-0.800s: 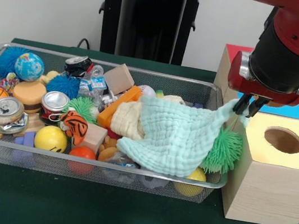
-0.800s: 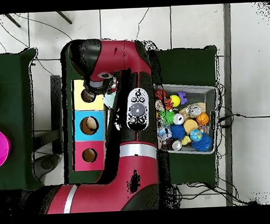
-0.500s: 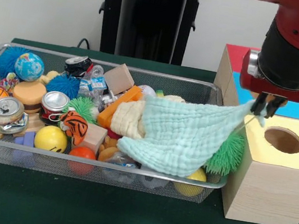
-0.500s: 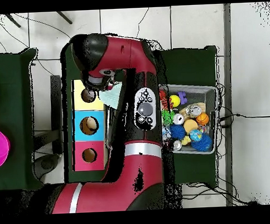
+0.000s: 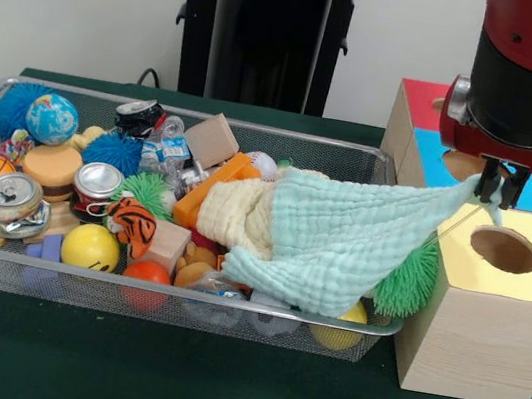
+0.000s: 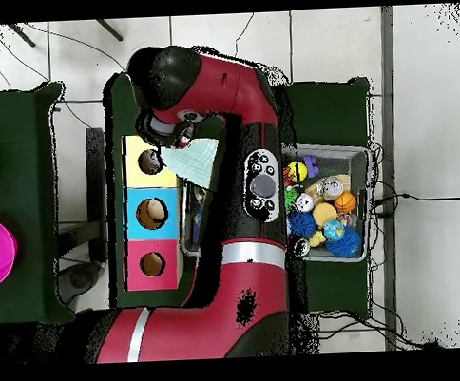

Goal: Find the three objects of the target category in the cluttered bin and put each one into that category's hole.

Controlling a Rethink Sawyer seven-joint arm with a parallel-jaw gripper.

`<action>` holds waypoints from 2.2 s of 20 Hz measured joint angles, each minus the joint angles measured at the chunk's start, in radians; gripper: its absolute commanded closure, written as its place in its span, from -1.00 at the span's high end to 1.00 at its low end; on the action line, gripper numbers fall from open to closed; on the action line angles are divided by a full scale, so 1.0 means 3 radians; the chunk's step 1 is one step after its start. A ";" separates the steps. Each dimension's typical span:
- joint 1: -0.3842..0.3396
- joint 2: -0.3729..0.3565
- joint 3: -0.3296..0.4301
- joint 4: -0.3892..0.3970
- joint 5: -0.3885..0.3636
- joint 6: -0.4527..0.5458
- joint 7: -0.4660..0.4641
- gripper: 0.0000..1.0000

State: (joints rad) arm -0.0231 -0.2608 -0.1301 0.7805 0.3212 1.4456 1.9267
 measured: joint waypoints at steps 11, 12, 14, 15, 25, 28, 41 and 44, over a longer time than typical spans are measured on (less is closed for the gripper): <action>-0.0003 -0.0045 -0.0017 0.0023 0.0022 0.0000 0.0034 -1.00; -0.0003 -0.0050 -0.0020 0.0028 0.0022 0.0000 0.0034 -1.00; -0.0003 -0.0065 -0.0038 0.0055 0.0022 0.0000 0.0034 -1.00; -0.0004 -0.0080 -0.0055 0.0090 0.0021 0.0000 0.0034 -1.00; -0.0022 -0.0127 -0.0071 0.0174 -0.0003 0.0000 0.0034 -1.00; -0.0033 -0.0127 -0.0073 0.0174 -0.0014 0.0000 0.0034 -1.00; -0.0048 -0.0140 -0.0120 0.0173 -0.0033 0.0001 0.0035 1.00; -0.0048 -0.0152 -0.0131 0.0173 -0.0034 0.0000 0.0035 1.00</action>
State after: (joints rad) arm -0.0374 -0.3063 -0.1694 0.8326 0.3111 1.4456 1.9372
